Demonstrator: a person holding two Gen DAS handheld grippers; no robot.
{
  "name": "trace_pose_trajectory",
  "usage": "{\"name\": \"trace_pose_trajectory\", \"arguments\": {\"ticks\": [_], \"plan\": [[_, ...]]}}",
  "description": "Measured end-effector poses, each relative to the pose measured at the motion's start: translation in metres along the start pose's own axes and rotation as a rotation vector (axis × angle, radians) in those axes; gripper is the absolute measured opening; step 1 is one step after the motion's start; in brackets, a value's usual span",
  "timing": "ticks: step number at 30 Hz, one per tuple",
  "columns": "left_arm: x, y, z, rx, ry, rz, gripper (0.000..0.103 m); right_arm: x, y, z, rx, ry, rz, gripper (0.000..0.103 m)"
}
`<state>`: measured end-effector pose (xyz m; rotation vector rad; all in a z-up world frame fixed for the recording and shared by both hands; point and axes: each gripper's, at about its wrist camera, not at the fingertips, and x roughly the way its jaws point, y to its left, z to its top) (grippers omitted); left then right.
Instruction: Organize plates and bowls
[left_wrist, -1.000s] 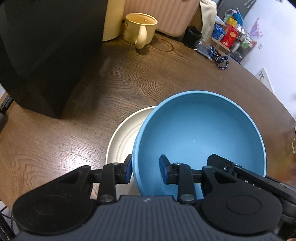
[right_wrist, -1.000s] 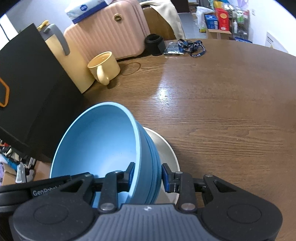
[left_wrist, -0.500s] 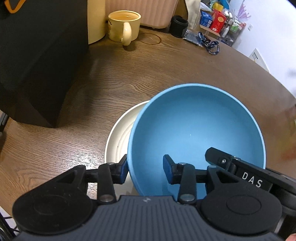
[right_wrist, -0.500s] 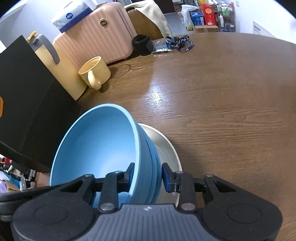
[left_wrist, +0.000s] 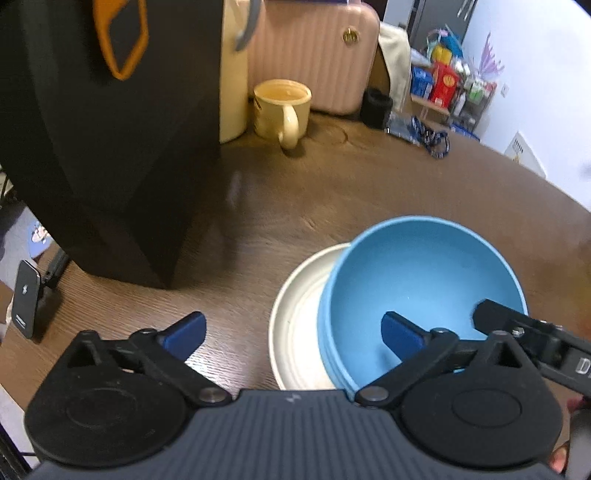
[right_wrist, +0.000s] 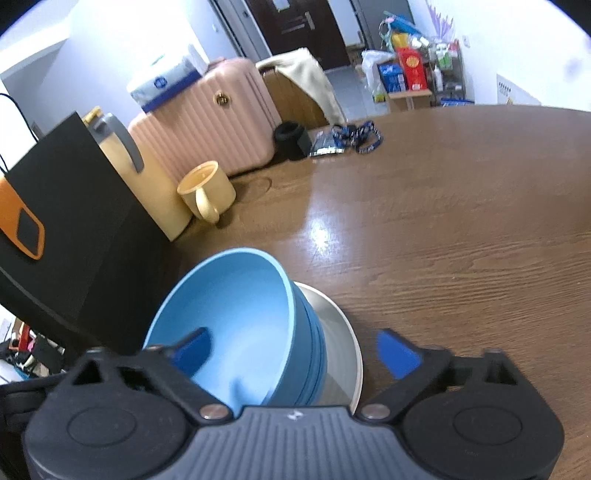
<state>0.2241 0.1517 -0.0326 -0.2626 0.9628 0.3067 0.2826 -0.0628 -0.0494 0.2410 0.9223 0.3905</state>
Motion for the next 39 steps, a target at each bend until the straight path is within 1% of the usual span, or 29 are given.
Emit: {"name": "trace_pose_trajectory", "arguments": {"ticks": [3, 7, 11, 14, 19, 29, 34, 39], "plan": [[-0.012, 0.004, -0.004, 0.007, -0.046, -0.016, 0.103, -0.015, 0.003, -0.005, -0.006, -0.041, -0.019, 0.103], [-0.029, 0.003, -0.011, 0.001, -0.103, -0.04, 0.103, -0.036, 0.006, -0.014, -0.045, -0.086, -0.051, 0.103], [-0.046, -0.007, -0.025, 0.012, -0.148, -0.065, 0.103, -0.059, 0.002, -0.025, -0.076, -0.132, -0.073, 0.103], [-0.059, -0.018, -0.039, 0.023, -0.171, -0.081, 0.103, -0.076, -0.007, -0.036, -0.077, -0.147, -0.072, 0.103], [-0.081, -0.036, -0.069, 0.026, -0.191, -0.1, 0.103, -0.109, -0.027, -0.059, -0.082, -0.176, -0.088, 0.103], [-0.128, -0.066, -0.138, 0.064, -0.233, -0.146, 0.103, -0.186, -0.066, -0.122, -0.102, -0.217, -0.13, 0.103], [-0.148, -0.075, -0.164, 0.09, -0.258, -0.173, 0.103, -0.216, -0.079, -0.143, -0.121, -0.253, -0.146, 0.103], [-0.161, -0.081, -0.185, 0.108, -0.263, -0.188, 0.103, -0.237, -0.089, -0.158, -0.132, -0.283, -0.16, 0.103]]}}
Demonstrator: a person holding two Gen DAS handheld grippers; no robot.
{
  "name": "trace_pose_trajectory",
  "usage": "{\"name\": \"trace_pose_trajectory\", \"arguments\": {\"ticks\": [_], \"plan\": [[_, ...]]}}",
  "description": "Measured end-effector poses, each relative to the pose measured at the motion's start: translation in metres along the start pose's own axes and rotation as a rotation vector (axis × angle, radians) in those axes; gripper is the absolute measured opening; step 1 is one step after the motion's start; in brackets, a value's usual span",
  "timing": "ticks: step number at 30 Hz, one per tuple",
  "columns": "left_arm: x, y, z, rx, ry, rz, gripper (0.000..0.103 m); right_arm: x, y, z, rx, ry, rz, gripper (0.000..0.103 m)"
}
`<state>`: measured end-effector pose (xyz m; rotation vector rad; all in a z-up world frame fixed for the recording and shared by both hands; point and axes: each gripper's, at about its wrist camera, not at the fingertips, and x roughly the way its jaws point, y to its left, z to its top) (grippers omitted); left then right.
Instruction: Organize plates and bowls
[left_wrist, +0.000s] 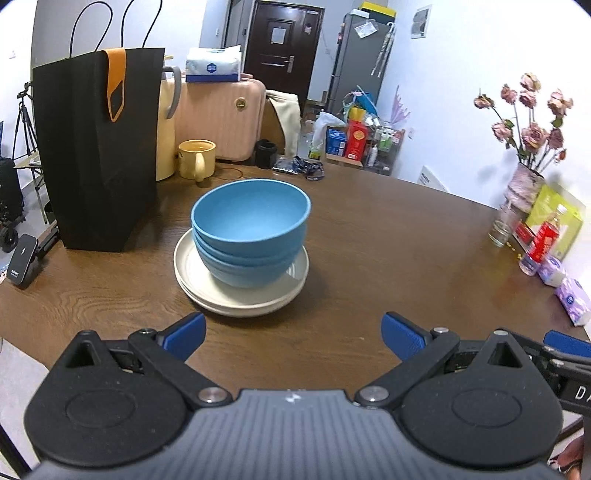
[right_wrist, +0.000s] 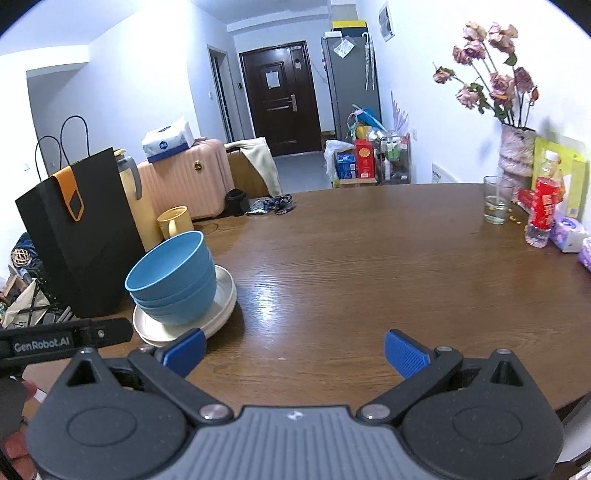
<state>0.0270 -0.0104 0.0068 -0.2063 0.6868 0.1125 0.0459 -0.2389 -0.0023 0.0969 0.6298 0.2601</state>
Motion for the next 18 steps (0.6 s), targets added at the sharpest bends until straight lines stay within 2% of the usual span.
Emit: {"name": "trace_pose_trajectory", "arguments": {"ticks": [18], "plan": [[-0.036, -0.03, -0.037, 0.097, -0.039, -0.026, 0.103, -0.044, -0.029, -0.032, -0.009, -0.061, -0.022, 0.103]]}}
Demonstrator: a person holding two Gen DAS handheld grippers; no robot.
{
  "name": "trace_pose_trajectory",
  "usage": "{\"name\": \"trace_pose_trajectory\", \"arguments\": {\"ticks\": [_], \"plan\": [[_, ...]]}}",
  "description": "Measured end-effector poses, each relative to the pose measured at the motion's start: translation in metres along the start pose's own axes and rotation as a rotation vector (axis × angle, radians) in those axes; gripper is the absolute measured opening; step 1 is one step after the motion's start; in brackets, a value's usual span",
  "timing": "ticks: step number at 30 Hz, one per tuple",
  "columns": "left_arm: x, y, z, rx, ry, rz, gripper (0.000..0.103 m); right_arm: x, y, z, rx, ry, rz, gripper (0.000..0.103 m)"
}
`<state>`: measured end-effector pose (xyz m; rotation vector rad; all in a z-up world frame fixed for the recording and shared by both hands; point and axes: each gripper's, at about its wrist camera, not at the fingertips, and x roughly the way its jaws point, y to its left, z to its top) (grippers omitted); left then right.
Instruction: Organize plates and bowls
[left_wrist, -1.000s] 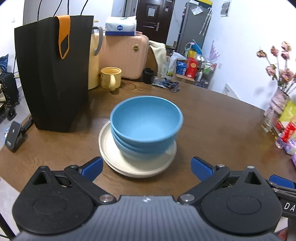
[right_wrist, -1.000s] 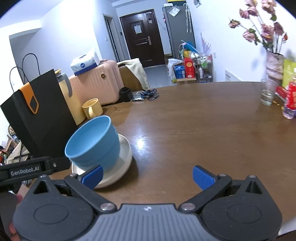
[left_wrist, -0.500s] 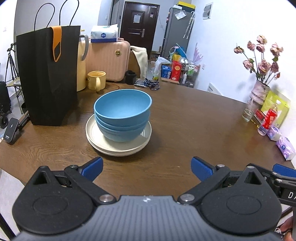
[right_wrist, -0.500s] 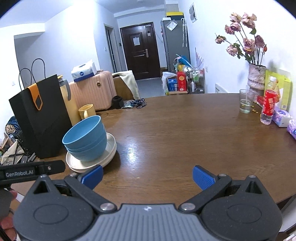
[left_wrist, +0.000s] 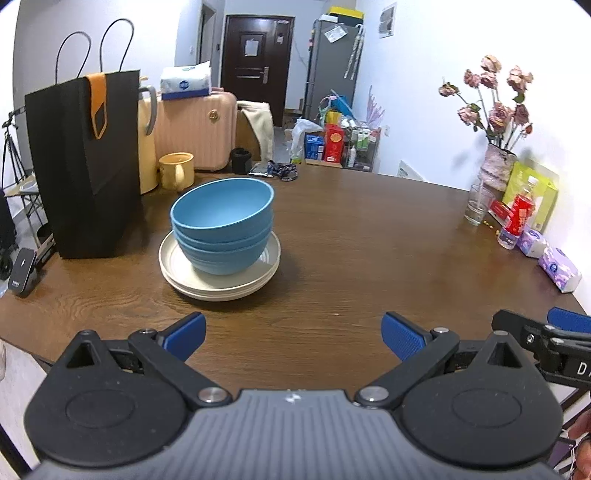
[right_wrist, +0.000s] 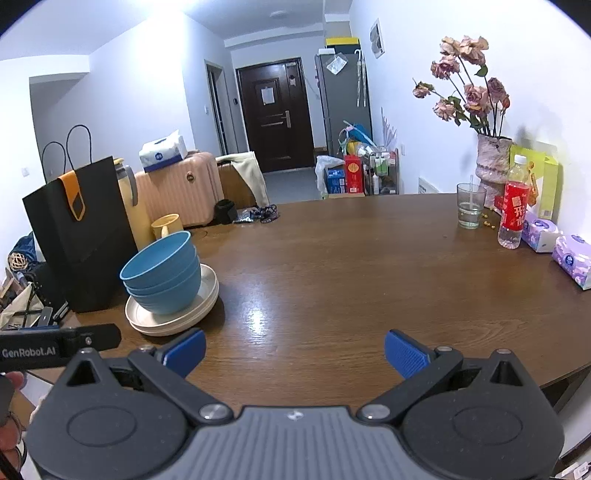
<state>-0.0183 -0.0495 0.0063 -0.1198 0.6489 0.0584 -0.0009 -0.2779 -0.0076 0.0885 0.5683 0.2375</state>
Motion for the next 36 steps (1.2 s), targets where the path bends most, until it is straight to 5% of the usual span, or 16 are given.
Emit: {"name": "trace_pose_trajectory", "arguments": {"ticks": [36], "plan": [[-0.007, -0.017, -0.003, 0.034, -0.023, -0.008, 0.103, -0.015, -0.006, -0.004, -0.008, -0.059, 0.003, 0.103]]}}
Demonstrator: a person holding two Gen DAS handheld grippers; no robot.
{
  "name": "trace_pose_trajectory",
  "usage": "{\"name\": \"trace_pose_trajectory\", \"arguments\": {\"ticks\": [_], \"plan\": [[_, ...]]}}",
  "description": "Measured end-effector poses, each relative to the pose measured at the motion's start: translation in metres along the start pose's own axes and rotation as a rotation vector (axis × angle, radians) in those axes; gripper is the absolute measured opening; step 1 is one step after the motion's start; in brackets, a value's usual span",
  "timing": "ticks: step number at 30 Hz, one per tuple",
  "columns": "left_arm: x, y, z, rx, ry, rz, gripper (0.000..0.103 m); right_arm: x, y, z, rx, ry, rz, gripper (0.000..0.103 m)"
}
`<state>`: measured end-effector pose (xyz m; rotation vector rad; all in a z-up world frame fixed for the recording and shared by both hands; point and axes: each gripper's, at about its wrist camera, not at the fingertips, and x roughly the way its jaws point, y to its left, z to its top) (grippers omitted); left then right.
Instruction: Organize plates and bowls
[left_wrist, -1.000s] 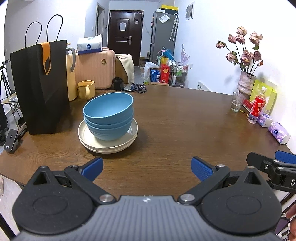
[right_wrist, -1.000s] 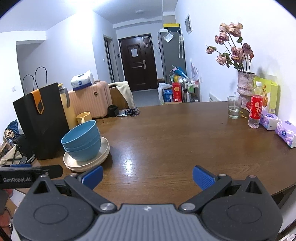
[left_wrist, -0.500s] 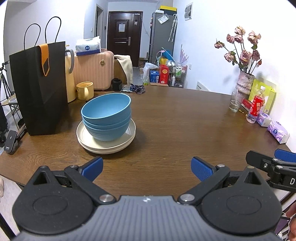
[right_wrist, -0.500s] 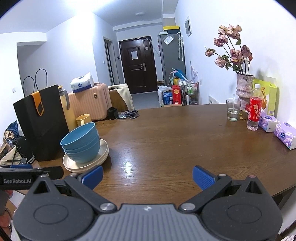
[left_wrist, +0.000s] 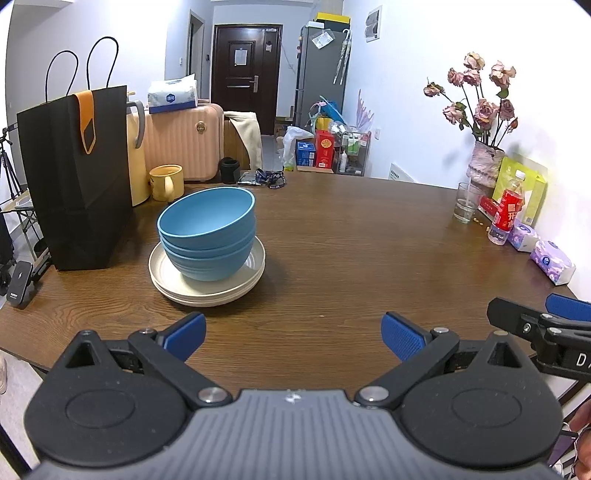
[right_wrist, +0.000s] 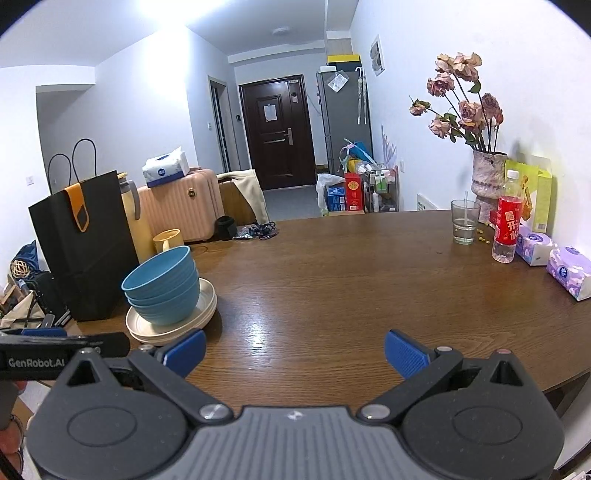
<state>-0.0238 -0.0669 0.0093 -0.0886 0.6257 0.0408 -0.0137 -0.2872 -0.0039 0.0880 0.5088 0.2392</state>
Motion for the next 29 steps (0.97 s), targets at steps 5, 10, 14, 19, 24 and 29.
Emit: {"name": "trace_pose_trajectory", "arguments": {"ticks": [5, 10, 14, 19, 24, 29], "plan": [[-0.0013, 0.0, -0.0009, 0.001, -0.003, 0.002, 0.103, -0.0007, -0.0005, -0.0007, -0.003, -0.001, 0.005, 0.103], [-0.0046, 0.0003, -0.0016, 0.0, -0.014, -0.003, 0.103, -0.0018, -0.0005, -0.0012, -0.004, -0.003, 0.006, 0.103], [-0.006, 0.0006, -0.0022, -0.003, -0.018, -0.002, 0.103, -0.0022, -0.0006, -0.0012, -0.005, -0.004, 0.007, 0.103], [-0.0058, 0.0012, -0.0025, -0.009, -0.013, -0.003, 0.103, -0.0023, -0.0006, -0.0013, -0.003, -0.003, 0.005, 0.103], [-0.0049, 0.003, -0.0031, -0.018, -0.01, -0.005, 0.103, -0.0027, -0.0013, -0.0015, -0.005, -0.001, 0.005, 0.103], [-0.0037, 0.0029, -0.0032, -0.018, -0.001, -0.005, 0.103, -0.0014, -0.0011, -0.0028, -0.003, 0.005, 0.008, 0.103]]}}
